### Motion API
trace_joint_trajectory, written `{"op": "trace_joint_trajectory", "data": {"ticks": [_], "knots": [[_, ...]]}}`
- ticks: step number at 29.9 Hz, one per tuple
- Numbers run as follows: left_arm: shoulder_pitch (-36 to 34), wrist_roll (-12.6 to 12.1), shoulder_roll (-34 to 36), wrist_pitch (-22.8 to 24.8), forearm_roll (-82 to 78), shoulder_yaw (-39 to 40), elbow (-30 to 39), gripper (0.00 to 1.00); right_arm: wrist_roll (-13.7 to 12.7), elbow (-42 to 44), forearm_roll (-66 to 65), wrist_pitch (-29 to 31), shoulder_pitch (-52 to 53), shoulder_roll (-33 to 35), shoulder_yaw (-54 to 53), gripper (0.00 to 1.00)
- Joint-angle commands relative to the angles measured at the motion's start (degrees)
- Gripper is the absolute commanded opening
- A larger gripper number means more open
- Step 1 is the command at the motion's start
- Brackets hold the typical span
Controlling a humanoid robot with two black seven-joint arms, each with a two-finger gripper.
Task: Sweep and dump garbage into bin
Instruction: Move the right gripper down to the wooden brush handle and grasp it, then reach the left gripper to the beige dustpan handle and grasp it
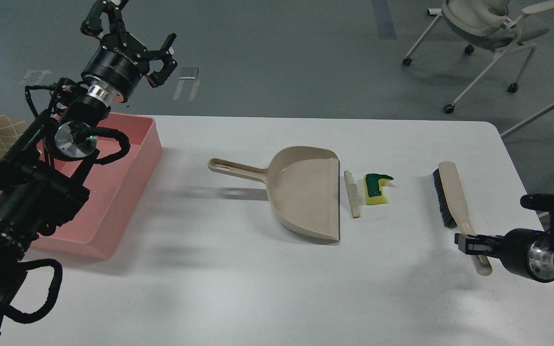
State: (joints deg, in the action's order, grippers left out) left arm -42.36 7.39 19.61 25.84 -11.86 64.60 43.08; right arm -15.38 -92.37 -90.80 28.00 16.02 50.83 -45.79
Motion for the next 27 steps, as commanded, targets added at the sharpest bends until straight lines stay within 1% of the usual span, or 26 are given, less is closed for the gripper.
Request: {"op": "trace_joint_trajectory", "data": {"ticks": [1, 3, 4, 5, 6, 7, 8, 9, 10, 15, 19, 21, 23, 27], "knots": [[0.0, 0.08, -0.01, 0.0, 0.0, -0.09, -0.01, 0.99, 0.0, 0.0, 0.09, 0.0, -0.02, -0.03, 0.0, 0.35], [0.0, 0.08, -0.01, 0.0, 0.0, 0.0, -0.01, 0.99, 0.0, 0.0, 0.18, 0.0, -0.02, -0.03, 0.0, 0.27], [0.0, 0.08, -0.01, 0.0, 0.0, 0.0, -0.01, 0.99, 0.0, -0.09, 0.27, 0.0, -0.02, -0.03, 0.0, 0.25], [0.09, 0.08, 0.08, 0.0, 0.0, 0.0, -0.01, 0.99, 0.09, -0.26, 0.36, 0.0, -0.02, -0.03, 0.0, 0.2], [0.09, 0.08, 0.08, 0.0, 0.0, 0.0, -0.01, 0.99, 0.09, -0.26, 0.36, 0.0, -0.02, -0.03, 0.0, 0.2], [0.09, 0.08, 0.17, 0.0, 0.0, 0.0, -0.01, 0.99, 0.09, -0.52, 0.44, 0.0, 0.06, 0.06, -0.09, 0.14], [0.26, 0.08, 0.17, 0.0, 0.0, 0.0, -0.01, 0.99, 0.17, -0.7, 0.53, 0.0, 0.06, 0.14, -0.26, 0.1], [0.27, 0.08, 0.26, 0.0, 0.0, 0.09, -0.01, 0.99, 0.35, -0.79, 0.62, 0.0, 0.06, 0.14, -0.44, 0.09], [0.35, 0.0, 0.26, 0.0, 0.0, 0.44, -0.01, 0.99, 0.53, -0.96, 0.62, 0.0, 0.06, 0.23, -1.14, 0.06], [0.44, 0.0, 0.26, 0.09, 0.0, 0.62, 0.25, 0.99, 0.7, -1.14, 0.71, 0.0, 0.06, 0.06, -4.66, 0.01], [2.28, -0.09, 1.04, 0.0, 0.0, 0.53, 2.97, 0.99, 0.79, -1.14, 0.8, 0.0, -0.02, -0.29, -6.15, 0.0], [3.34, -0.09, 1.92, -0.09, -0.18, 0.18, 5.6, 0.99, 0.88, -1.14, 0.8, 0.0, -0.02, -0.47, -6.15, 0.0], [6.31, -0.18, 3.41, -0.18, -0.27, -0.61, 9.64, 0.99, 1.32, -1.14, 0.8, 0.0, -0.02, -0.56, -6.15, 0.0], [10.01, -0.53, 5.87, -0.09, -0.53, -0.96, 14.12, 0.99, 1.41, -1.14, 0.8, 0.0, -0.02, -0.65, -6.59, 0.0]]}}
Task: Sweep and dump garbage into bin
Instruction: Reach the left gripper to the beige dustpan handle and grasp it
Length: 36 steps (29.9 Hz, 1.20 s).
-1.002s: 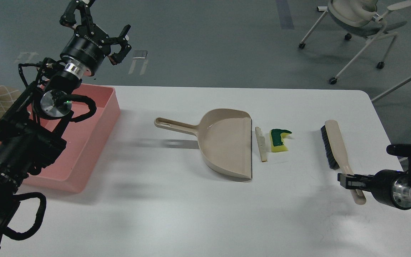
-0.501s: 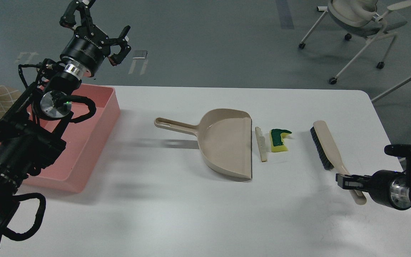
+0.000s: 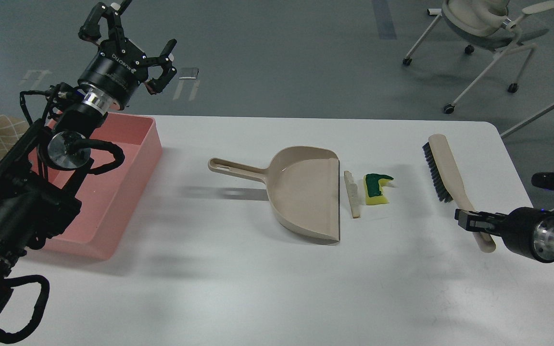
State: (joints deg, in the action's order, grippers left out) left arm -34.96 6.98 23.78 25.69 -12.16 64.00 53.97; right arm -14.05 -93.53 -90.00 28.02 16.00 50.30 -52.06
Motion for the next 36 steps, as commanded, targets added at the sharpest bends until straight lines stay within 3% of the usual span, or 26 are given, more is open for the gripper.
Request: {"op": "trace_joint_trajectory", "data": {"ticks": [1, 8, 10, 15, 26, 36], "knots": [[4.18, -0.13, 2.58, 0.06, -0.58, -0.45, 4.98, 0.99, 0.08, 0.01, 0.0, -0.02, -0.09, -0.11, -0.33, 0.0], [10.6, -0.13, 5.92, -0.29, -1.46, -1.16, 13.34, 0.98, -0.01, 0.1, -0.09, -0.02, -0.09, -0.81, -0.5, 0.0], [13.41, 0.13, 9.69, -0.29, -6.09, -1.16, 18.86, 0.97, -0.09, 0.1, -0.09, -0.02, -0.09, -0.81, -0.5, 0.0], [17.98, 0.4, 13.39, -0.38, -16.38, -0.72, 24.76, 0.94, -0.01, 0.19, -0.09, -0.02, -0.26, -0.64, -0.33, 0.0], [22.82, 0.31, 13.23, -3.8, -31.06, -1.85, 30.21, 0.85, -0.18, 0.28, -0.09, -0.02, -0.79, -0.64, -0.5, 0.0], [22.83, -0.13, 13.05, -11.89, -35.04, -15.56, 33.04, 0.81, -0.45, 0.19, -0.09, -0.02, -0.88, -0.81, -0.68, 0.0]]}}
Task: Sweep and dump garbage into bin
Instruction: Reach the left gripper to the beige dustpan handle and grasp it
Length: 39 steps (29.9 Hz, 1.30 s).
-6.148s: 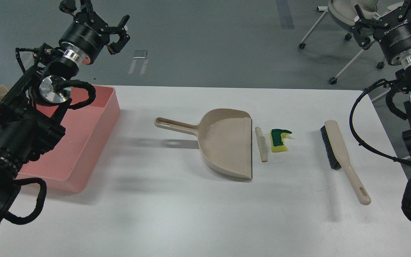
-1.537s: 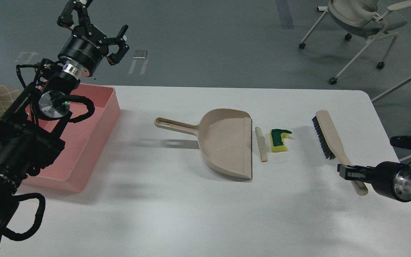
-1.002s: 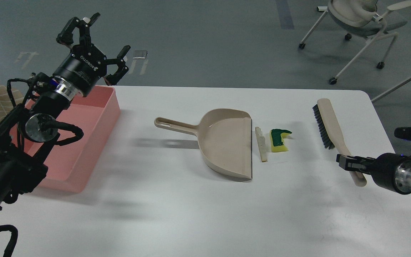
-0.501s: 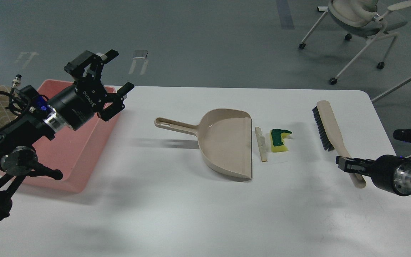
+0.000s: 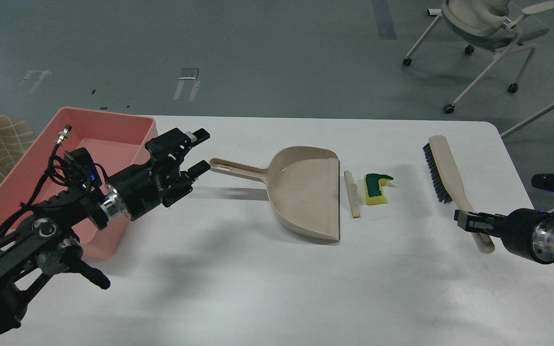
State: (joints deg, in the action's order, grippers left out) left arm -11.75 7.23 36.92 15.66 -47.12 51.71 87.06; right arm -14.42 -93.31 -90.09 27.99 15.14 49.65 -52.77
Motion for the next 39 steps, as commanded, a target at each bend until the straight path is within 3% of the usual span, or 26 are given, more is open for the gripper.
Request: {"op": "trace_joint_trajectory", "data": {"ticks": [1, 8, 22, 39], "knots": [[-0.38, -0.38, -0.1, -1.86, -0.07, -3.28, -0.05, 0.81, -0.09, -0.03, 0.0, 0.01, -0.02, -0.17, 0.04, 0.0], [-3.19, -0.64, -3.52, -4.06, -0.07, -8.02, -6.28, 0.74, -0.17, -0.03, 0.09, 0.01, -0.02, -0.17, -0.49, 0.0], [-9.17, -0.12, -12.22, -4.41, 0.01, -11.98, -20.6, 0.74, -0.17, 0.06, 0.09, 0.01, -0.02, -0.17, -0.75, 0.0], [-12.5, 0.06, -16.18, -7.04, 0.28, -11.81, -26.15, 0.75, -0.17, 0.41, 0.18, 0.01, -0.11, -0.25, -1.11, 0.0]]}}
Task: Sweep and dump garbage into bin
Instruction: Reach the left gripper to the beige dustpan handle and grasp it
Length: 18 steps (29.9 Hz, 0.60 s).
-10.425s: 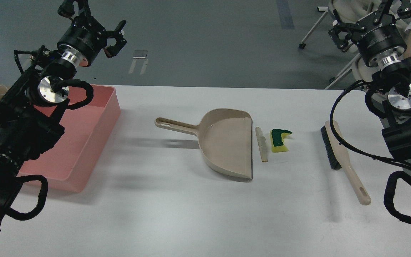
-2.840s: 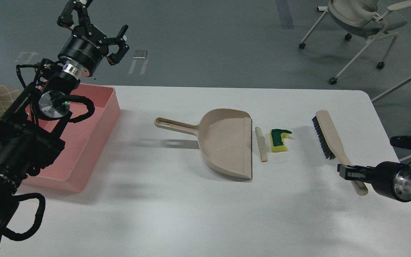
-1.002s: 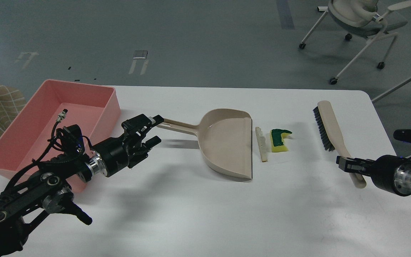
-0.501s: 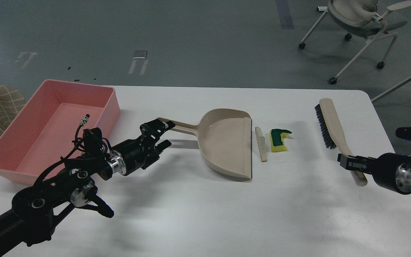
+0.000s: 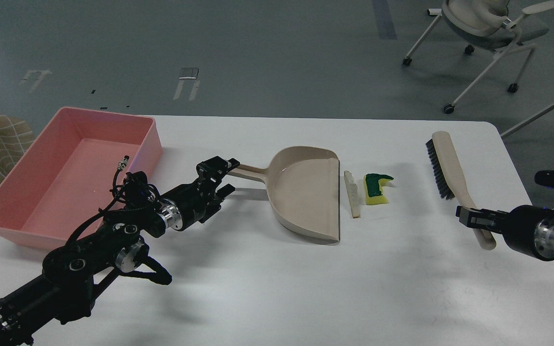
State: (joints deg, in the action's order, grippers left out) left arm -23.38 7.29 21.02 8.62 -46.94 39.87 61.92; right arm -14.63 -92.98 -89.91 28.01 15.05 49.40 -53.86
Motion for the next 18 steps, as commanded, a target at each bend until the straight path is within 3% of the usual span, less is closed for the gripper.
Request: {"op": "trace_joint_trajectory", "data": {"ticks": [1, 18], "knots": [[-1.05, 0.0, -0.36, -0.01, 0.1, 0.12, -1.45, 0.75, 0.05, 0.08, 0.0, -0.01, -0.02, 0.0, -0.01, 0.0], [-2.55, 0.26, -3.79, -1.59, 0.36, 0.12, -6.37, 0.74, -0.04, 0.08, 0.0, -0.01, -0.19, 0.0, -0.01, 0.0]]}}
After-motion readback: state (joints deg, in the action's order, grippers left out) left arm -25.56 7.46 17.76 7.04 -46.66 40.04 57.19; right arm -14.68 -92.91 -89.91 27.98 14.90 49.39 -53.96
